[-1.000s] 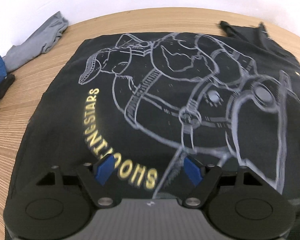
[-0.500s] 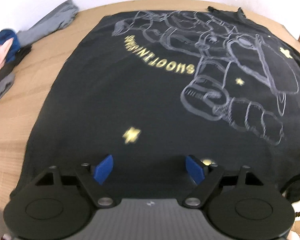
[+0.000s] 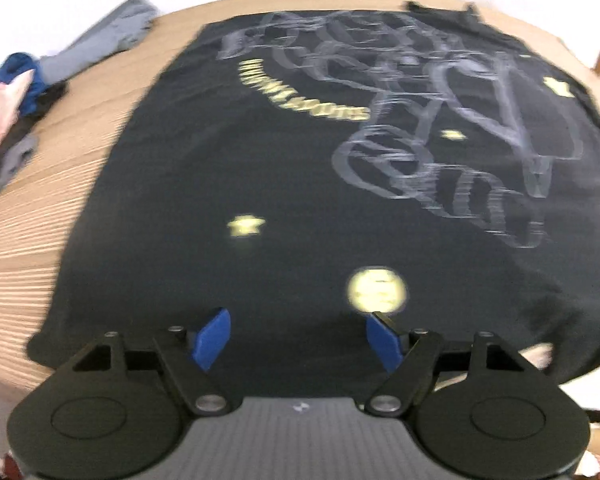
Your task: Fold clothes
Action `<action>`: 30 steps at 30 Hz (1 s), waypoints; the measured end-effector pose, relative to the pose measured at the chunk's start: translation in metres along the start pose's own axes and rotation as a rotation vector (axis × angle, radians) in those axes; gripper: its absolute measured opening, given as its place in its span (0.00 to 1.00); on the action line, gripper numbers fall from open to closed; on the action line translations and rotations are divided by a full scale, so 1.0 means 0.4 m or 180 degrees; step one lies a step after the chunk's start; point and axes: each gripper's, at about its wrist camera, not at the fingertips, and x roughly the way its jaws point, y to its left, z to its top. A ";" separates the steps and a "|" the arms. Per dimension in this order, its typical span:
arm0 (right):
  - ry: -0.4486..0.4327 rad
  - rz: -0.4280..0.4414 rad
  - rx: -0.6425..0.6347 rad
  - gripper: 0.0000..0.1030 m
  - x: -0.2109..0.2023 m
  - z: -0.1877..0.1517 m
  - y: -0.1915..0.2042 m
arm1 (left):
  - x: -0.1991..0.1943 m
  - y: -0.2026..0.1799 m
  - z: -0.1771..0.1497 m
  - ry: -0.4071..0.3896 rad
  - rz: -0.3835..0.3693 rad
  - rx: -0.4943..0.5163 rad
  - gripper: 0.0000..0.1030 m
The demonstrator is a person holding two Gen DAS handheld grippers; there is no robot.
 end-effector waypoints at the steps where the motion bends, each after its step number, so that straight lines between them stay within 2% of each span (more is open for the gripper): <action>1: -0.0031 -0.0016 -0.0068 0.57 -0.002 -0.010 0.008 | -0.008 -0.022 0.001 -0.0042 -0.0054 0.0054 0.75; 3: -0.0072 0.0004 -0.0134 0.54 -0.005 -0.017 0.014 | -0.025 -0.071 0.000 -0.0136 -0.0208 0.0171 0.75; 4: -0.0075 0.0025 -0.0129 0.43 -0.007 -0.016 0.013 | -0.033 -0.098 -0.001 -0.0176 -0.0313 0.0240 0.75; 5: -0.0081 0.0038 -0.0114 0.17 -0.009 -0.012 0.009 | -0.039 -0.130 0.000 -0.0211 -0.0421 0.0330 0.75; 6: -0.0062 0.0079 -0.0065 0.06 -0.012 -0.007 0.001 | -0.043 -0.167 0.002 -0.0253 -0.0532 0.0456 0.75; 11: 0.0042 0.0417 0.0535 0.06 -0.008 0.028 -0.055 | -0.064 -0.388 -0.005 -0.0478 -0.1185 0.1231 0.75; 14: 0.0021 0.0604 0.0750 0.05 -0.010 0.051 -0.068 | -0.068 -0.518 -0.027 -0.0653 -0.1466 0.1698 0.75; 18: 0.0009 0.0788 0.0676 0.05 -0.015 0.078 -0.055 | -0.038 -0.667 -0.044 -0.0841 -0.1610 0.2029 0.75; 21: 0.0002 0.0884 0.0586 0.05 -0.025 0.087 -0.040 | -0.007 -0.734 -0.047 -0.0956 -0.1551 0.2165 0.74; 22: 0.0003 0.0907 0.0546 0.05 -0.029 0.089 -0.036 | 0.004 -0.747 -0.044 -0.0979 -0.1559 0.2194 0.61; 23: 0.0000 0.0929 0.0498 0.05 -0.033 0.091 -0.032 | 0.014 -0.754 -0.040 -0.0984 -0.1598 0.2212 0.40; 25: 0.0008 0.0984 0.0425 0.06 -0.039 0.091 -0.032 | 0.032 -0.754 -0.023 -0.0932 -0.1684 0.2181 0.29; 26: 0.0006 0.0997 0.0417 0.07 -0.043 0.088 -0.038 | 0.036 -0.749 -0.013 -0.0903 -0.1745 0.2130 0.20; 28: -0.0015 0.1010 0.0432 0.11 -0.052 0.081 -0.056 | 0.048 -0.734 0.012 -0.0803 -0.1866 0.1960 0.12; 30: -0.0064 0.0957 0.0499 0.29 -0.061 0.057 -0.089 | 0.062 -0.710 0.045 -0.0649 -0.1982 0.1695 0.09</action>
